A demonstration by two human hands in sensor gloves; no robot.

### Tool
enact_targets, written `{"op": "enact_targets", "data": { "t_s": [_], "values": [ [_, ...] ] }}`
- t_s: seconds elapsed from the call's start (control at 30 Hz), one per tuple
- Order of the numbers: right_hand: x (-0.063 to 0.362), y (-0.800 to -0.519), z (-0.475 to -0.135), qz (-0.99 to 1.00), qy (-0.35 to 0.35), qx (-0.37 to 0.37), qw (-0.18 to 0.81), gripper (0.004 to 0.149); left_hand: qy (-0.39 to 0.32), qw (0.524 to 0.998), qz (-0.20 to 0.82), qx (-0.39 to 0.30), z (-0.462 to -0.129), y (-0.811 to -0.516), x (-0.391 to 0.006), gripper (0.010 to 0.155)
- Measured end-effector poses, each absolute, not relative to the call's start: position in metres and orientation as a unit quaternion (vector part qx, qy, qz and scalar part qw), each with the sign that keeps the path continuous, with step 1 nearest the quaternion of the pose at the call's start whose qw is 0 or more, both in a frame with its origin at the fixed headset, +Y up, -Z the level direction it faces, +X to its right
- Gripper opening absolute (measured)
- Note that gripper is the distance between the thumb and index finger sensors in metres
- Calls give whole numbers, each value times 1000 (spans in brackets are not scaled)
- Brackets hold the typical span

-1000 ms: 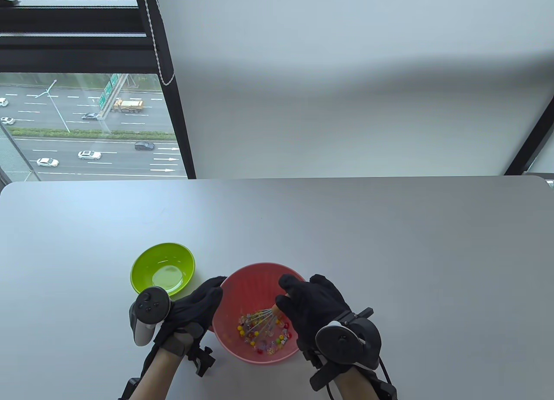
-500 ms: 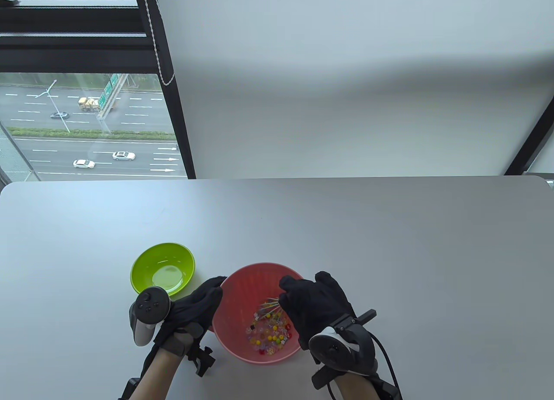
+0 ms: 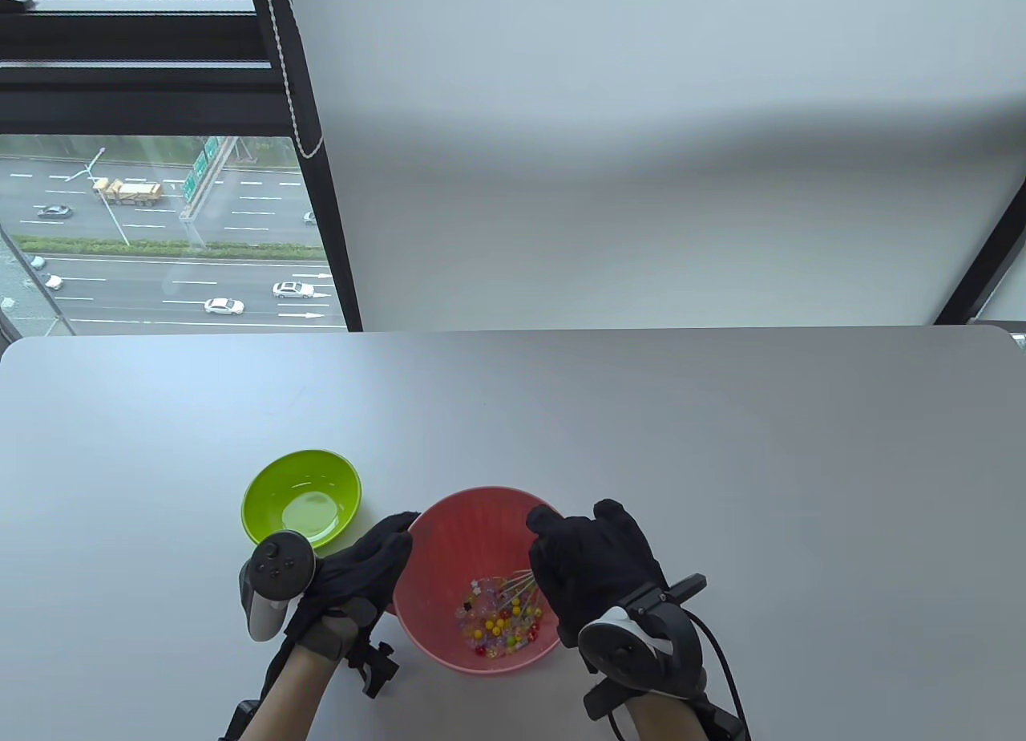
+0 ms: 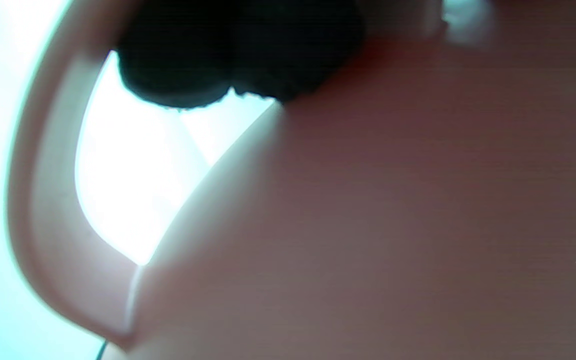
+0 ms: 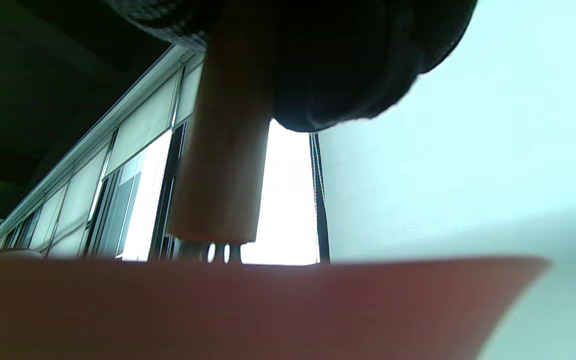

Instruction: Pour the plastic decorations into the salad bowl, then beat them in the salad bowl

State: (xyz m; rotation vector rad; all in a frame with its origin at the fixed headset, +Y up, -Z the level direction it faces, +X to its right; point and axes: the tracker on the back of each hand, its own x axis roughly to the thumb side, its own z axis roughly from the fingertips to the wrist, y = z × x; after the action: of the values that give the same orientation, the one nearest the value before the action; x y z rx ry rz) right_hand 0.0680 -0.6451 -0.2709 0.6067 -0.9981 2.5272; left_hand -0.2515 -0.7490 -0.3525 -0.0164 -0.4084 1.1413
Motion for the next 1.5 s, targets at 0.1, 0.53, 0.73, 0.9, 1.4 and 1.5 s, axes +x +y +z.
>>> {"op": "enact_targets", "data": {
  "t_s": [0.1, 0.53, 0.73, 0.9, 1.4, 1.5],
  "values": [
    [69, -645, -271, 893, -352, 214, 183, 44, -192, 822, 536, -8, -352, -749, -251, 68],
    [63, -654, -277, 886, -292, 238, 272, 45, -192, 822, 536, -8, -352, -749, -251, 68],
    [59, -655, -276, 889, -305, 242, 242, 47, -192, 822, 536, -8, -353, -749, -252, 68],
    [59, -653, -275, 891, -318, 238, 221, 47, -192, 822, 537, -8, -353, -749, -252, 68],
    [63, -647, -270, 891, -360, 224, 164, 44, -192, 822, 537, -8, -353, -749, -252, 68],
    [65, -645, -269, 890, -362, 222, 169, 43, -192, 822, 537, -8, -353, -749, -252, 68]
  ]
}}
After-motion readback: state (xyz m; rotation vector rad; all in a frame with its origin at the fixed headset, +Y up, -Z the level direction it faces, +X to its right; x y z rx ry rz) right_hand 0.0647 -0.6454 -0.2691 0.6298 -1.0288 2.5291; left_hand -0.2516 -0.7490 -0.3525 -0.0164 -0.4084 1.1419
